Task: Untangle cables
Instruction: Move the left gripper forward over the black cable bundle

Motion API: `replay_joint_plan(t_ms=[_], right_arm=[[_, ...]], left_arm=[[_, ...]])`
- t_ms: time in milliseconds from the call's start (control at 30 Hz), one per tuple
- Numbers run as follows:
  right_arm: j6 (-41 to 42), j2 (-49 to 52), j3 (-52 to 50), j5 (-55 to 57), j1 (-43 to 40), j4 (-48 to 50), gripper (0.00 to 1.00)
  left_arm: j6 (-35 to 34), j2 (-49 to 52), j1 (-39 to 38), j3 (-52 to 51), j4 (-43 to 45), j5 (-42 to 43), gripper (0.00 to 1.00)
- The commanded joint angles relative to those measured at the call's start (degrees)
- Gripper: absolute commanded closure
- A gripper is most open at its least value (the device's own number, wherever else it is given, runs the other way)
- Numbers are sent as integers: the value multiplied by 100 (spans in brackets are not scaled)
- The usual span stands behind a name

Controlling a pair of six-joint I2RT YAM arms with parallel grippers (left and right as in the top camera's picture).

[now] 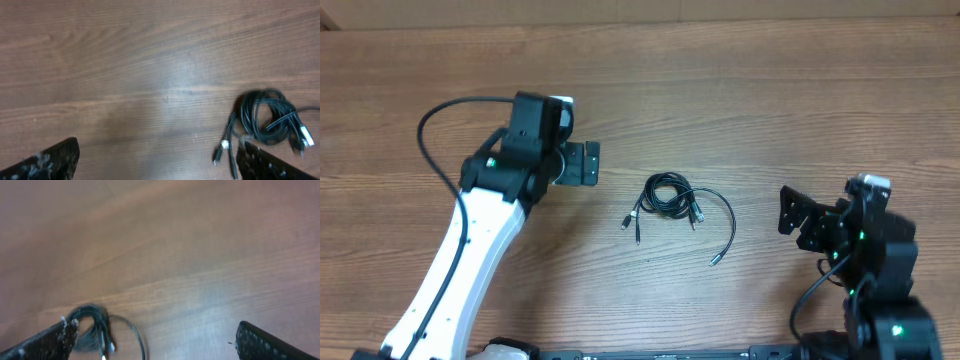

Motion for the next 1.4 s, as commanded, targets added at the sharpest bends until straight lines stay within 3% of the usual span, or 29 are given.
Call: replay_joint_plan(t_ms=[0, 100, 233, 433, 733, 967, 1367], right_arm=[[-2, 649, 916, 13, -4, -560, 0], [4, 1316, 1635, -13, -7, -1224, 0], [2, 1580, 1786, -780, -7, -1198, 0], [4, 1580, 1786, -807, -4, -1213, 0], [4, 1580, 1784, -804, -4, -1270, 0], [4, 1580, 1784, -807, -4, -1274, 0], [4, 1580, 1779, -809, -4, -1298, 0]], left_arm=[[68, 542, -179, 634, -341, 236, 0], [63, 922, -459, 767, -463, 439, 0], [-645, 1388, -752, 765, -15, 1661, 0], [-667, 2240, -1128, 763, 472, 1738, 1], [-669, 3289, -1290, 763, 678, 1735, 27], [-669, 3410, -1303, 763, 925, 1725, 50], [-791, 3438, -1443, 748, 931, 1379, 62]])
